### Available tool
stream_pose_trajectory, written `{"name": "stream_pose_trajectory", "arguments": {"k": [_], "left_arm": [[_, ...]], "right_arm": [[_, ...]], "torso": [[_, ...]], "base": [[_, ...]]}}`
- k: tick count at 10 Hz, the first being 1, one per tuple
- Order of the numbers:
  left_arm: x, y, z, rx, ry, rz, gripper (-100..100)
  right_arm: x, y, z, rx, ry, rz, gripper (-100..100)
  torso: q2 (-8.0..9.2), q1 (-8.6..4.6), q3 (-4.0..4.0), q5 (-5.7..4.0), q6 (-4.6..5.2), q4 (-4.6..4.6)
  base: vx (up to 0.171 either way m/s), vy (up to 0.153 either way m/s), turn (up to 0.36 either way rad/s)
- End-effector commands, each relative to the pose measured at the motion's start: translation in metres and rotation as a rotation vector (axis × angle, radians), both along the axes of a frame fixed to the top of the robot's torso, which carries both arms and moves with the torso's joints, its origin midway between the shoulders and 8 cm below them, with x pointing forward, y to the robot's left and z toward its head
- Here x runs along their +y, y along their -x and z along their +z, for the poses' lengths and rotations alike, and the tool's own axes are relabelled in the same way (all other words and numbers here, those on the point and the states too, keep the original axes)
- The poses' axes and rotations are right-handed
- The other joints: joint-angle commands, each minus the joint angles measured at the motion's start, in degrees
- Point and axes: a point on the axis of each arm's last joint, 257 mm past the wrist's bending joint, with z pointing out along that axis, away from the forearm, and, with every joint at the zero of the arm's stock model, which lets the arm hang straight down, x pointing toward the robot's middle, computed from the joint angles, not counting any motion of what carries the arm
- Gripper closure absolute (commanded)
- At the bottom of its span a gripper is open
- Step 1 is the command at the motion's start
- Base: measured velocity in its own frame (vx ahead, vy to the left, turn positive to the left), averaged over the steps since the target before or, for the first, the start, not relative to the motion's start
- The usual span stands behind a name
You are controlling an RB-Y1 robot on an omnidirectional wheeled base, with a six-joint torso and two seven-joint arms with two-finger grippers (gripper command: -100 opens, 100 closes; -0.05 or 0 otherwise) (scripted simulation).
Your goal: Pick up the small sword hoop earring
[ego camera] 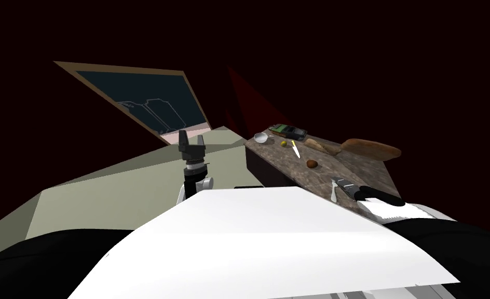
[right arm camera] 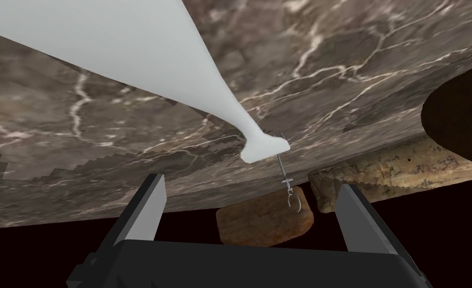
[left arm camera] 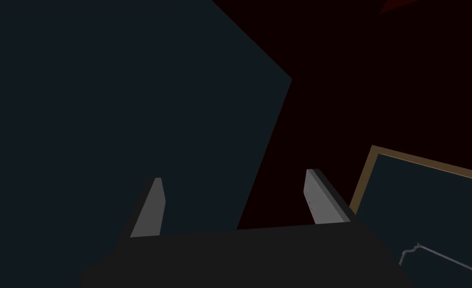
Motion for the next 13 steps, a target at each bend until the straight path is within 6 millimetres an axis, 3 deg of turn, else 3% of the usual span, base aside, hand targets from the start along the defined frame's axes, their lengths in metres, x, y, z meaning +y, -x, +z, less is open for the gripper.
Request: {"name": "stream_pose_trajectory", "arguments": {"k": [1, 2, 5, 6, 13], "left_arm": [[0.0, 0.0, 0.0, 0.0, 0.0, 0.0, 0], [0.0, 0.0, 0.0, 0.0, 0.0, 0.0, 0], [0.0, 0.0, 0.0, 0.0, 0.0, 0.0, 0], [0.0, 0.0, 0.0, 0.0, 0.0, 0.0, 0], [0.0, 0.0, 0.0, 0.0, 0.0, 0.0, 0]], "right_arm": [[-0.012, 0.019, -0.005, 0.078, 0.001, -0.028, -100], [-0.013, 0.022, -0.006, 0.087, 0.0, -0.034, -100], [-0.034, 0.061, -0.012, 0.24, 0.001, -0.09, -100], [-0.034, 0.061, -0.012, 0.24, 0.001, -0.091, -100], [-0.059, 0.127, -0.01, 0.496, 0.008, -0.176, -100]], "torso": [[0.0, 0.0, 0.0, 0.0, 0.0, 0.0], [-0.05, 0.02, -0.03, 0.01, -0.02, -0.01], [-0.12, 0.03, -0.07, 0.01, -0.01, -0.03], [-0.15, 0.0, -0.09, 0.0, 0.01, -0.04], [-0.14, -0.05, -0.09, -0.02, 0.03, -0.03]], "base": [[0.044, 0.027, 0.256], [0.042, 0.016, 0.064], [0.057, 0.023, 0.146], [0.051, 0.008, 0.041], [0.062, 0.001, 0.083]]}}
